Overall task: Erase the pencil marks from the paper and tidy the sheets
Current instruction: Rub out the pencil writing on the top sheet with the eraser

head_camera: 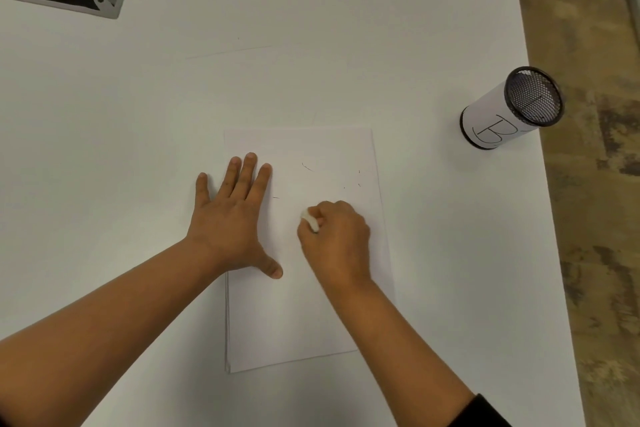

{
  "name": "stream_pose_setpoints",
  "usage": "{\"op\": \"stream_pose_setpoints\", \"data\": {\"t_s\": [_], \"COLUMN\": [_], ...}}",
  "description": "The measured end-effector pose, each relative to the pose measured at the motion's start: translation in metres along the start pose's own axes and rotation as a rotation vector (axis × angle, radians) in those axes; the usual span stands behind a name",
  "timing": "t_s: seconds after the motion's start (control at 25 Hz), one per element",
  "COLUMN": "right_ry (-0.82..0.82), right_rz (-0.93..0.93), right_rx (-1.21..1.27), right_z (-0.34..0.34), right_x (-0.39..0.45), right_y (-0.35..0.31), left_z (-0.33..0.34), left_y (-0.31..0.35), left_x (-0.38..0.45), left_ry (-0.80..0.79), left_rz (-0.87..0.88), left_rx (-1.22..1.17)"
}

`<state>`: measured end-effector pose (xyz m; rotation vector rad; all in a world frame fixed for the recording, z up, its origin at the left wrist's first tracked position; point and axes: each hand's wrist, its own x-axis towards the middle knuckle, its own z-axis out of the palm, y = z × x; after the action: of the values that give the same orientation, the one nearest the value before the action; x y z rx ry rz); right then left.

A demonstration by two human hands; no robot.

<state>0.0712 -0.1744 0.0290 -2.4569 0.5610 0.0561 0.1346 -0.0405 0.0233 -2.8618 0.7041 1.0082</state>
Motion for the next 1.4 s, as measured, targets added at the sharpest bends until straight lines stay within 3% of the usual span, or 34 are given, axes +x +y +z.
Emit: {"op": "stream_pose_setpoints", "data": {"t_s": [0.2, 0.28, 0.52, 0.72, 0.96, 1.2, 1.4], "right_ry": [0.325, 0.368, 0.115, 0.079, 0.085, 0.071, 0.102], "right_rz": [0.201, 0.204, 0.001, -0.003, -0.080, -0.186, -0.144], "right_rx": [0.429, 0.476, 0.084, 0.058, 0.047, 0.015, 0.111], "right_z": [-0.032, -0.038, 0.002, 0.007, -0.003, 0.010, 0.006], "right_x": [-0.002, -0.004, 0.005, 0.039, -0.014, 0.053, -0.014], "right_y": [0.026, 0.027, 0.000, -0.012, 0.013, -0.018, 0.010], "left_z": [0.000, -0.001, -0.001, 0.000, 0.000, 0.000, 0.001], "left_y": [0.000, 0.000, 0.003, 0.002, 0.001, 0.002, 0.000], "left_x": [0.000, 0.000, 0.000, 0.002, 0.001, 0.000, 0.001], "left_ry": [-0.001, 0.002, -0.002, 0.004, 0.005, 0.002, 0.014], "left_rz": [-0.003, -0.007, -0.024, -0.026, -0.020, -0.023, -0.016], "left_rx": [-0.003, -0.006, 0.032, 0.042, 0.035, 0.061, 0.035]}}
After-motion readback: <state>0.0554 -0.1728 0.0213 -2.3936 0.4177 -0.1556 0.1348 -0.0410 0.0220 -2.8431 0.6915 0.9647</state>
